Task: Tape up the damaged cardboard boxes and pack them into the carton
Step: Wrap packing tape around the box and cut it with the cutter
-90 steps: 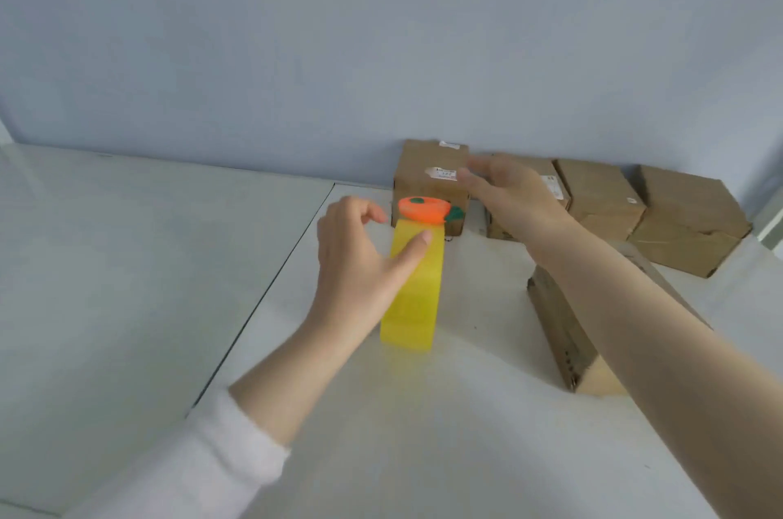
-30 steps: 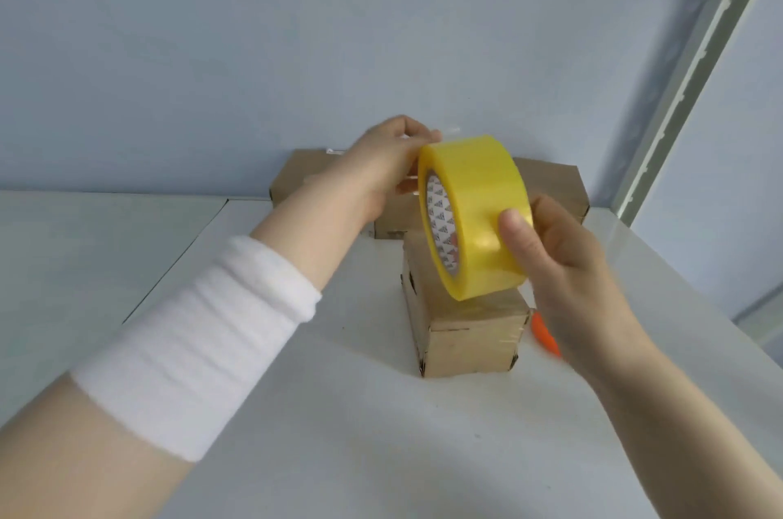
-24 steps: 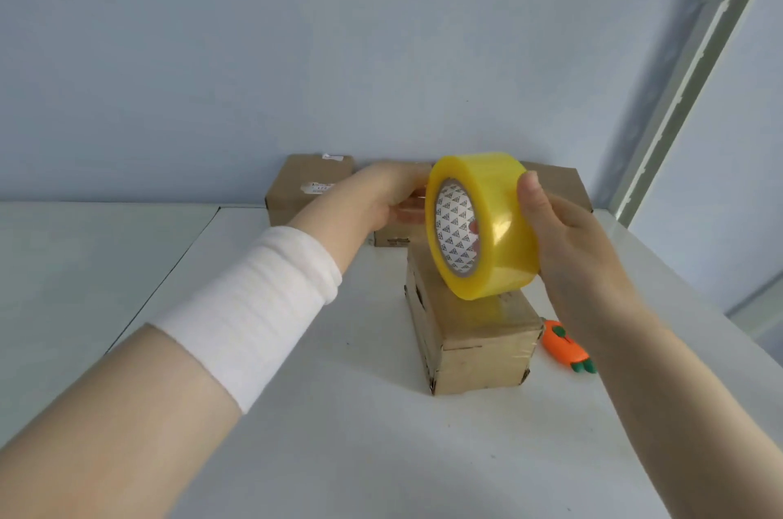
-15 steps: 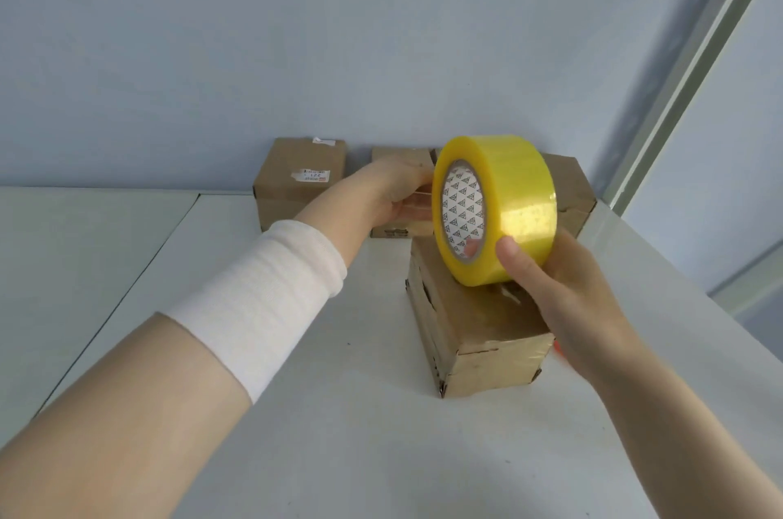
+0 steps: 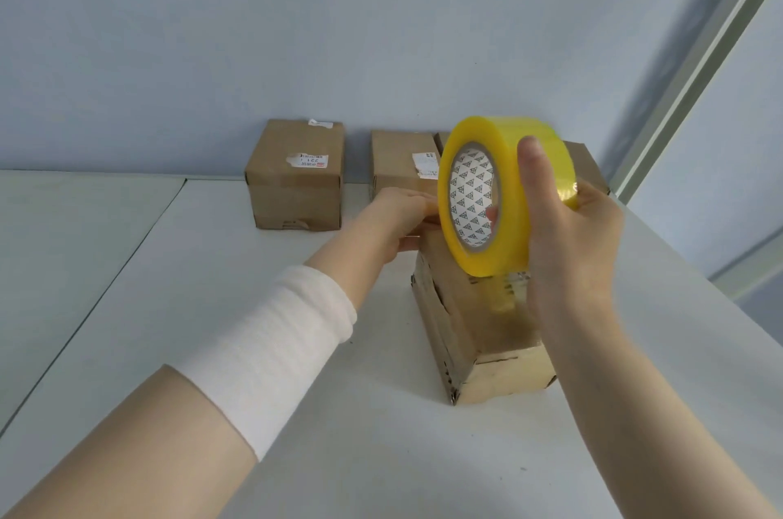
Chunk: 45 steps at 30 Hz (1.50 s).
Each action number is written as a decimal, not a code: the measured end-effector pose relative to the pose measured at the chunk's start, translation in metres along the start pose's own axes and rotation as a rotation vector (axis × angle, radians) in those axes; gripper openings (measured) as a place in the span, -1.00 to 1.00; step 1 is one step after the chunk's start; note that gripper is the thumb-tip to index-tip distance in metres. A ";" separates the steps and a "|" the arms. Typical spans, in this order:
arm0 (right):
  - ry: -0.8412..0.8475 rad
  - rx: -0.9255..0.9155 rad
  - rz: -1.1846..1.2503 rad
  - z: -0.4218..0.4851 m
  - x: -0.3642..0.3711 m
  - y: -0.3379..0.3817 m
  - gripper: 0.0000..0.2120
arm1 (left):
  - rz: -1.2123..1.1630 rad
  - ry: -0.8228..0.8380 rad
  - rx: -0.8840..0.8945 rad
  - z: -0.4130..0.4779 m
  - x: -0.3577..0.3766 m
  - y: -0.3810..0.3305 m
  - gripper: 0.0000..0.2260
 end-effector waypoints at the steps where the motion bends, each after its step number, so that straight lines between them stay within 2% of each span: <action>1: -0.012 0.006 -0.019 -0.001 -0.001 0.002 -0.71 | 0.003 0.015 -0.008 0.000 0.002 0.002 -0.89; 5: -0.027 0.031 -0.082 -0.004 -0.005 0.009 -0.68 | 0.039 0.064 -0.026 -0.001 0.006 0.003 -0.89; 10: -0.012 0.050 -0.114 -0.008 -0.010 0.019 -0.68 | 0.131 0.081 0.042 -0.003 0.008 -0.007 -0.90; 17: -0.006 0.107 -0.204 -0.011 -0.014 0.017 -0.38 | 0.133 0.121 0.017 -0.001 0.011 0.006 -0.92; 22: -0.009 0.124 -0.207 -0.012 -0.013 0.017 -0.41 | 0.225 0.125 0.033 0.000 0.010 0.008 -0.97; 25: -0.020 0.117 -0.205 -0.015 -0.012 0.017 -0.40 | 0.339 0.124 0.057 -0.002 0.007 0.006 -0.92; 29: -0.031 0.127 -0.215 -0.016 -0.014 0.016 -0.45 | 0.427 0.301 0.035 -0.008 0.019 0.004 -0.79; 33: -0.031 0.120 -0.227 -0.015 -0.014 0.017 -0.42 | 0.574 0.210 0.227 -0.009 0.019 -0.014 -0.89; 37: -0.017 0.129 -0.229 -0.014 -0.014 0.016 -0.38 | 0.512 0.259 0.125 -0.011 0.017 0.000 -0.79; 41: 0.011 0.161 -0.228 -0.012 -0.015 0.011 -0.53 | 0.601 0.233 0.206 -0.013 0.019 -0.011 -0.83; 45: 0.008 0.175 -0.224 -0.011 -0.014 0.011 -0.37 | 0.511 0.128 0.290 -0.013 0.016 -0.020 -0.86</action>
Point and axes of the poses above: each hand's wrist, its own z-axis towards the middle knuckle, its own x-axis out of the palm, y = z × x, the point moved 8 cm from there along z, towards the middle knuckle, and after that the axes turned 6 degrees about y, right-handed, at the moved point
